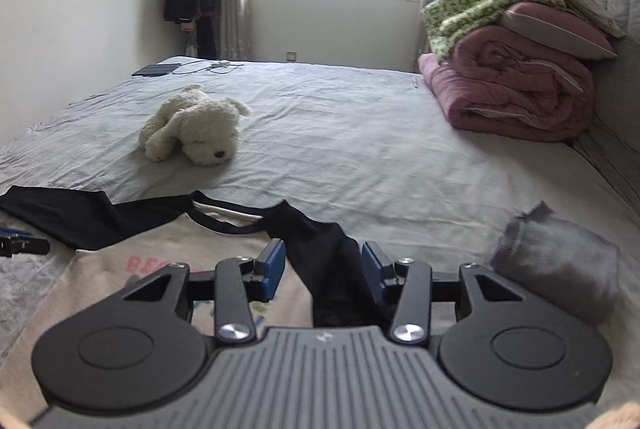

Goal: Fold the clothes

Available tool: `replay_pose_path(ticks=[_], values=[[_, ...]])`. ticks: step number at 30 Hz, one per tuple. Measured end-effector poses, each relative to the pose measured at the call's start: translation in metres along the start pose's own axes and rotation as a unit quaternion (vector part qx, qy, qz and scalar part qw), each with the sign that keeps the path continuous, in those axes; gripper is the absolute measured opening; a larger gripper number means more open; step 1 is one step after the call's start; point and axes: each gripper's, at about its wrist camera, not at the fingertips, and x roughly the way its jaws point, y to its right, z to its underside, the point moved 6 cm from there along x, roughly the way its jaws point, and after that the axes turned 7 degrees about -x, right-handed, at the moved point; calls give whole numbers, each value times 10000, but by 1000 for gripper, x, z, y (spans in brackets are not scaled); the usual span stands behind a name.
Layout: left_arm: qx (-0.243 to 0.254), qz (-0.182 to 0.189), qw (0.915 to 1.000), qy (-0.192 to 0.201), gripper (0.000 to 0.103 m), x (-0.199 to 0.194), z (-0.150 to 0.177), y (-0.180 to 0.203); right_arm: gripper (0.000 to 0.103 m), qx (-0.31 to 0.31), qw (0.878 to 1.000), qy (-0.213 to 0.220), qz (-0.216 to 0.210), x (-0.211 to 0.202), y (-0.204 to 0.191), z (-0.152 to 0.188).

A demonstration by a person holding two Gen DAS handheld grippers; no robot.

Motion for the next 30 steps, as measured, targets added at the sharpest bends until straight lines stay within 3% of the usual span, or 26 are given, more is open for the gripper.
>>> replay_pose_path(ticks=[5, 9, 13, 16, 19, 21, 25, 30], values=[[464, 220, 9985, -189, 59, 11, 55, 45, 47, 693, 9968, -176, 352, -23, 51, 42], [794, 323, 9962, -168, 59, 15, 81, 67, 47, 1403, 9886, -284, 470, -30, 83, 75], [966, 383, 9946, -68, 59, 17, 97, 78, 47, 1794, 9778, -891, 616, -18, 97, 103], [1015, 332, 9943, -38, 59, 23, 102, 84, 47, 2201, 9639, -1499, -80, -4, 83, 126], [959, 458, 9943, 79, 59, 30, 98, 93, 47, 2329, 9533, -1800, -674, 8, 64, 137], [865, 547, 9946, 142, 59, 34, 97, 98, 47, 2354, 9545, -1640, -811, 11, 59, 134], [820, 615, 9945, 197, 60, 40, 106, 105, 47, 2957, 9400, -1324, -1066, 15, 65, 133], [1101, 504, 9919, 378, 61, 44, 114, 112, 47, 3437, 9299, -968, -882, 28, 78, 132]])
